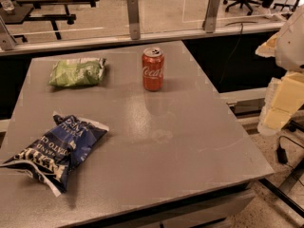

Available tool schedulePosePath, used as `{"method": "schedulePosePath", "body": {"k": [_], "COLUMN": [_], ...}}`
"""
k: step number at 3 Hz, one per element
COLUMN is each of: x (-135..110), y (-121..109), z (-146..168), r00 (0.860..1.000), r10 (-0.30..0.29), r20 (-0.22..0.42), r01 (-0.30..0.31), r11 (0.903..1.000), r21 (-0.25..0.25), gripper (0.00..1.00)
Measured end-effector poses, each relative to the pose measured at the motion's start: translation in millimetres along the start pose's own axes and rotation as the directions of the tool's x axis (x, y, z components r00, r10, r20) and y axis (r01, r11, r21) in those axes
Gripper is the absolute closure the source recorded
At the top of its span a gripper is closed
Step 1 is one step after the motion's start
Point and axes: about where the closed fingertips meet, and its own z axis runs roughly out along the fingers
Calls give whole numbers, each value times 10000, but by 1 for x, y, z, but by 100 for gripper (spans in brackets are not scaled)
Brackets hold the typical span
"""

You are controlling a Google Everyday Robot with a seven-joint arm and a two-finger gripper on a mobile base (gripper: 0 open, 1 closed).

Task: Pick blue chip bag

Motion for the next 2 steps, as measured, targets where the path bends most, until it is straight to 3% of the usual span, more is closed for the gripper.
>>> {"method": "schedulePosePath", "body": {"k": [2], "x": [-3], "y": [-1], "z": [-1], "r00": [10000], "r10": [-38], "r20": [48], "r01": [38], "r11": [10000], "r21": [3], "gripper": [0]}}
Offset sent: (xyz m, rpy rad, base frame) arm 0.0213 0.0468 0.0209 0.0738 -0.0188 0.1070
